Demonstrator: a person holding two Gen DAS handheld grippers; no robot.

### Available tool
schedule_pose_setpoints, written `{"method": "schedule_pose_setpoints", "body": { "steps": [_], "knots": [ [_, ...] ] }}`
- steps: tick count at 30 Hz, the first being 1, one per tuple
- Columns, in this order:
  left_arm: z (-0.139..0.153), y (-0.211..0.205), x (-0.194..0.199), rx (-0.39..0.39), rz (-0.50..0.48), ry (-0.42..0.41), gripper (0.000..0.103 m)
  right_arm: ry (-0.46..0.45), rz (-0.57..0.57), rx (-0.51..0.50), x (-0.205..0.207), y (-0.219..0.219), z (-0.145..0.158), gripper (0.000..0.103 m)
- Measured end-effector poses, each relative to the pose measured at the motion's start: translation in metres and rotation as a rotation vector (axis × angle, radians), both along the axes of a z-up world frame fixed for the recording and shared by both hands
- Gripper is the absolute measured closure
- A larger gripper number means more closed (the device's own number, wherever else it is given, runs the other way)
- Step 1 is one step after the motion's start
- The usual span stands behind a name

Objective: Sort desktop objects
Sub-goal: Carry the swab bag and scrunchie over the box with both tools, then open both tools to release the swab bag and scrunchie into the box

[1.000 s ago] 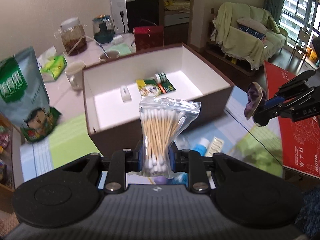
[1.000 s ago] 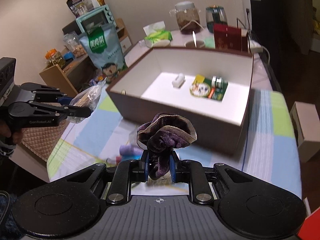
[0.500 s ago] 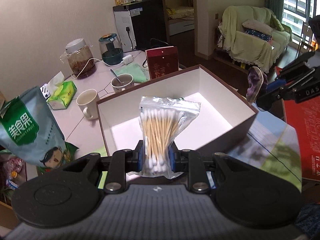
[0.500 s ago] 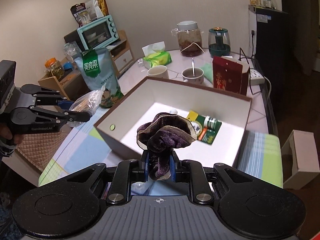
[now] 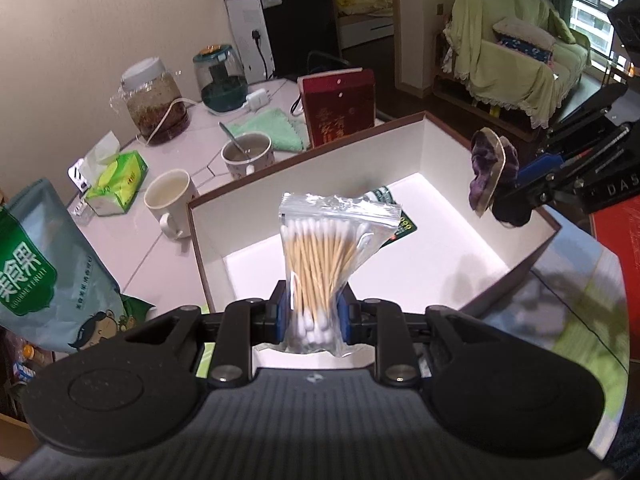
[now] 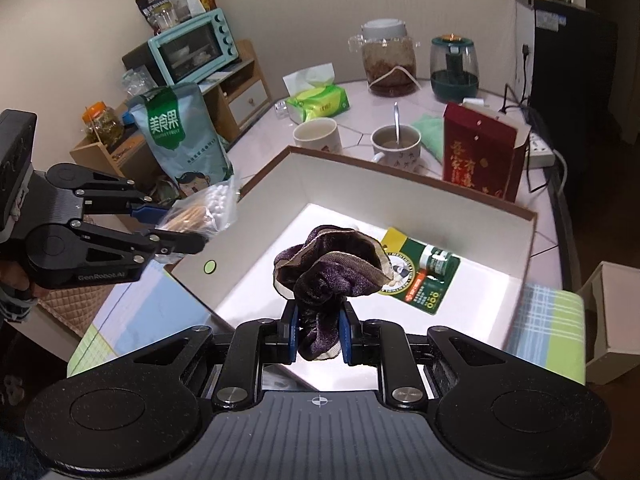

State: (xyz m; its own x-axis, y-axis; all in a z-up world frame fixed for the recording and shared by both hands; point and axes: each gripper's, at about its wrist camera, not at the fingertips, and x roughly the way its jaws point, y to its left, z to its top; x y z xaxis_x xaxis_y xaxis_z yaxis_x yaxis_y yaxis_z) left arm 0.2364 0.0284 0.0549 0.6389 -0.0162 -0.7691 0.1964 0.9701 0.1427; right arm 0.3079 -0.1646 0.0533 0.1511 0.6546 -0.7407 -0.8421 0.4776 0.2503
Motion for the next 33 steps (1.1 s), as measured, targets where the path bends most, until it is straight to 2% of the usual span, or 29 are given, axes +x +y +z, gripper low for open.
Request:
{"method": "schedule_pose_setpoints", "body": {
  "steps": [14, 33],
  "knots": [
    [-0.050, 0.012, 0.041, -0.056, 0.049, 0.115, 0.083, 0.108, -0.006, -0.068, 0.023, 0.038, -0.050, 0.084],
    [-0.091, 0.025, 0.079, -0.071, 0.103, 0.251, 0.082, 0.256, -0.035, -0.152, 0.057, 0.079, -0.111, 0.084]
  ]
}}
